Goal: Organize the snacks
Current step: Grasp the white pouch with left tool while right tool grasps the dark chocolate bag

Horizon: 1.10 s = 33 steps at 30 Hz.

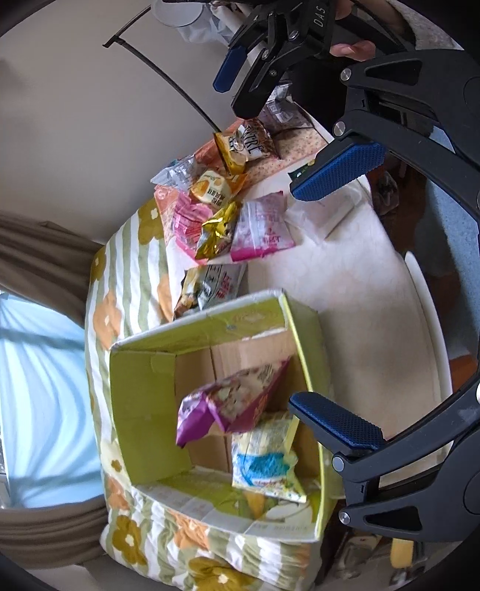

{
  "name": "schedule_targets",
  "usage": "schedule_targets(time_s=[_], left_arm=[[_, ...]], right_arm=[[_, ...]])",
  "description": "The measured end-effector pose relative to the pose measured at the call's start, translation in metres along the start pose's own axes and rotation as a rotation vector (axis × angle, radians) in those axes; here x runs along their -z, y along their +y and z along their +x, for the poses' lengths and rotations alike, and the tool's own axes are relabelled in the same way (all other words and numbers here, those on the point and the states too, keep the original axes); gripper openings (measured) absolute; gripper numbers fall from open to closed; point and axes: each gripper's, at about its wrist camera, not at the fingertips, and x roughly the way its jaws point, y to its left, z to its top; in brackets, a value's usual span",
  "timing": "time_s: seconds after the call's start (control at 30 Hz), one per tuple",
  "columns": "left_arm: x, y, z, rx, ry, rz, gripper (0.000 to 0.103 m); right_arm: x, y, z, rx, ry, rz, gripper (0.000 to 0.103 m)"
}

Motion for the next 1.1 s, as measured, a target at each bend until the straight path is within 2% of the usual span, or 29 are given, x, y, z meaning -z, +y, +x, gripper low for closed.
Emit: schedule_targets(time_s=[0.23,0.5,0.63,0.87,1.1], left_arm=[[0.017,-0.078,0.046,-0.018,0.056,-0.090,0.102],[0.035,-0.120,0.105,-0.081,0.137,-0.189,0.102],[0.046,-0.126,0.133,-0.113,0.179,-0.210,0.102],[0.061,-0.127,0.178,-0.187,0.210,-0.194,0.102],[0.066,-0.121,0.204,-0.205,0.233,-0.219,0.102]], right_arm=[[0.024,-0.088,-0.021,0.088,0.014,0.008,0.103],[0.057,-0.159,-0.020,0.137,0.033,0.058,0.103],[0.077,-0.180,-0.008,0.135,0.052,0.121,0.103],[0.099,-0.186,0.024,0.128,0.102,0.129,0.103],[0.108,-0.191,0.050,0.162,0.118,0.152,0.103]])
